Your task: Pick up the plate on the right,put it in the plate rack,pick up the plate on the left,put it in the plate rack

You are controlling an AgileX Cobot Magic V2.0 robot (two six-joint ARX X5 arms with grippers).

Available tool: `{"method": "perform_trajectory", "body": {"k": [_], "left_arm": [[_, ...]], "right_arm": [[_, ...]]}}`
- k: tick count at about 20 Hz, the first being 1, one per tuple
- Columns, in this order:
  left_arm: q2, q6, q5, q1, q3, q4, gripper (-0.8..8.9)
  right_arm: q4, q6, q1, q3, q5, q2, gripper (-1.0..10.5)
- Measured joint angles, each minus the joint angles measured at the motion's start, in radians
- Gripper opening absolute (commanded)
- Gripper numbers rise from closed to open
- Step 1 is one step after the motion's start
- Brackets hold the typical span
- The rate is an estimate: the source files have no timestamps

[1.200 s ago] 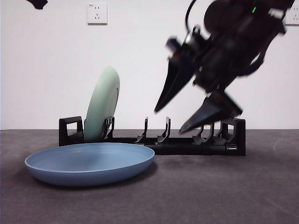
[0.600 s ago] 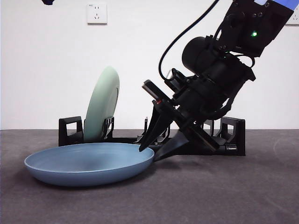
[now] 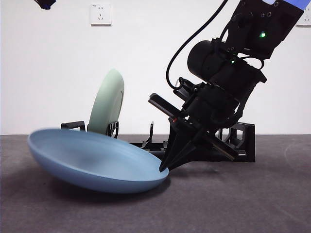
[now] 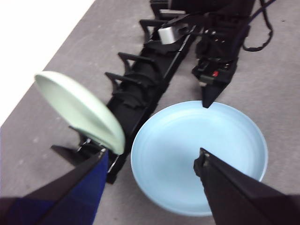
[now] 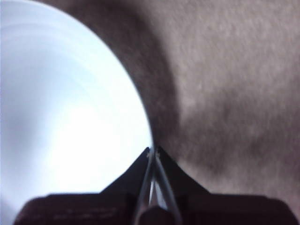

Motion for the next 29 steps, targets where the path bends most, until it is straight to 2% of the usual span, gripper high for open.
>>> {"method": "perform_trajectory", "body": {"k": [5, 9, 13, 19, 22, 24, 26, 29], "left_arm": [[0.064, 0.030, 0.055, -0.131, 0.000, -0.056, 3.23], [0.208, 0.063, -0.030, -0.268, 0.000, -0.108, 3.13], [0.343, 0.082, -0.080, -0.358, 0.000, -0.106, 3.13], [0.379, 0.129, -0.125, -0.415, 0.000, -0.067, 3.09], [0.381, 0.139, -0.131, -0.415, 0.000, -0.053, 1.81], [0.381, 0.146, -0.130, -0.415, 0.000, -0.052, 1.34], [0.381, 0.149, -0.130, -0.415, 0.000, -0.051, -0.19], [0.381, 0.156, -0.108, -0.416, 0.000, -0.050, -0.09]], "right_arm": [[-0.126, 0.016, 0.003, 0.001, -0.002, -0.039, -0.1], [-0.223, 0.011, -0.004, 0.001, -0.002, -0.176, -0.1], [-0.304, -0.019, -0.025, 0.002, 0.000, -0.288, -0.1], [-0.374, -0.052, -0.059, 0.001, 0.001, -0.363, -0.1], [-0.391, -0.062, -0.058, 0.001, 0.000, -0.396, -0.1], [-0.394, -0.065, -0.058, 0.001, 0.000, -0.422, -0.1], [-0.395, -0.067, -0.058, 0.001, 0.000, -0.434, -0.1], [-0.416, -0.076, -0.063, 0.001, 0.004, -0.434, -0.1]]}}
